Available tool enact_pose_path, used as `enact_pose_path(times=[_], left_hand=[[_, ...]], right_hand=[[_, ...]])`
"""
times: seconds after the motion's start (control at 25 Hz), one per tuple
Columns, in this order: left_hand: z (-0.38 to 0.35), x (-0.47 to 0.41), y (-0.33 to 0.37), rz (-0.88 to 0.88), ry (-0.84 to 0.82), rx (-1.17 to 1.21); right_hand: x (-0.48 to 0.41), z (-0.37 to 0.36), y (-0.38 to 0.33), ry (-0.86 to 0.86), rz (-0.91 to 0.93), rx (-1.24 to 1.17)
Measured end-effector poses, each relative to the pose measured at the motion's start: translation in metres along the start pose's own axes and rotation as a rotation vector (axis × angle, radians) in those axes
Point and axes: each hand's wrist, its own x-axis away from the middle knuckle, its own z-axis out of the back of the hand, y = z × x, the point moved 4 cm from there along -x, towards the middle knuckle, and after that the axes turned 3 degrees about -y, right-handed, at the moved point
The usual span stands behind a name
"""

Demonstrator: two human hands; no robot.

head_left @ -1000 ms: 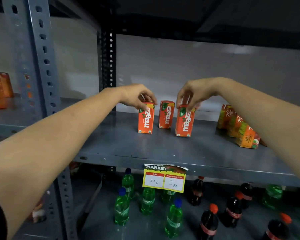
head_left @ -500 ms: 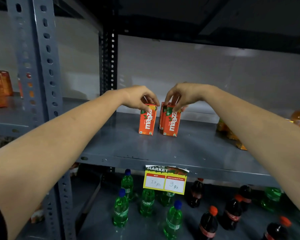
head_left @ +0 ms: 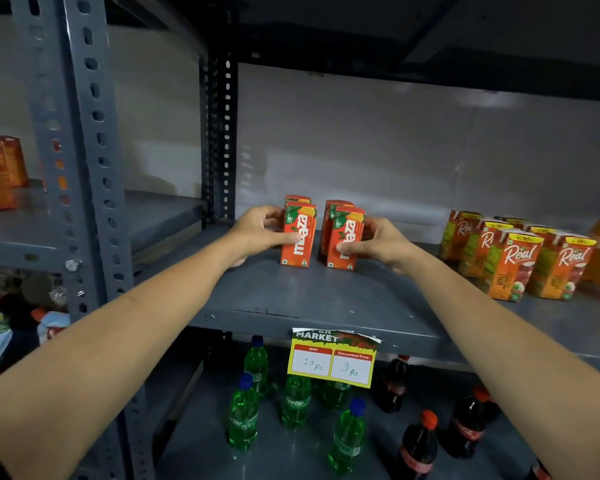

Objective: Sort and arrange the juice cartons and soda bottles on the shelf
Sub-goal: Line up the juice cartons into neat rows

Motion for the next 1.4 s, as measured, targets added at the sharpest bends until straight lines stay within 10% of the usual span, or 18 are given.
enact_pose_path(times=[1.0,1.2,1.4], left_hand=[[-0.003,0.010,0.001,0.027,0.015,-0.124],[0.004,0.038,0.037,-0.490,0.415,-0.613],[-0.069,0.047,0.083,-0.702,0.297,-0.728]], right_hand=[[0.008,-0.003,0.005,-0.072,-0.012,0.041],[0.056,0.040,-0.009,-0.095,-0.047,0.340],[0.117,0.108,-0.030,-0.098,-0.074,0.733]])
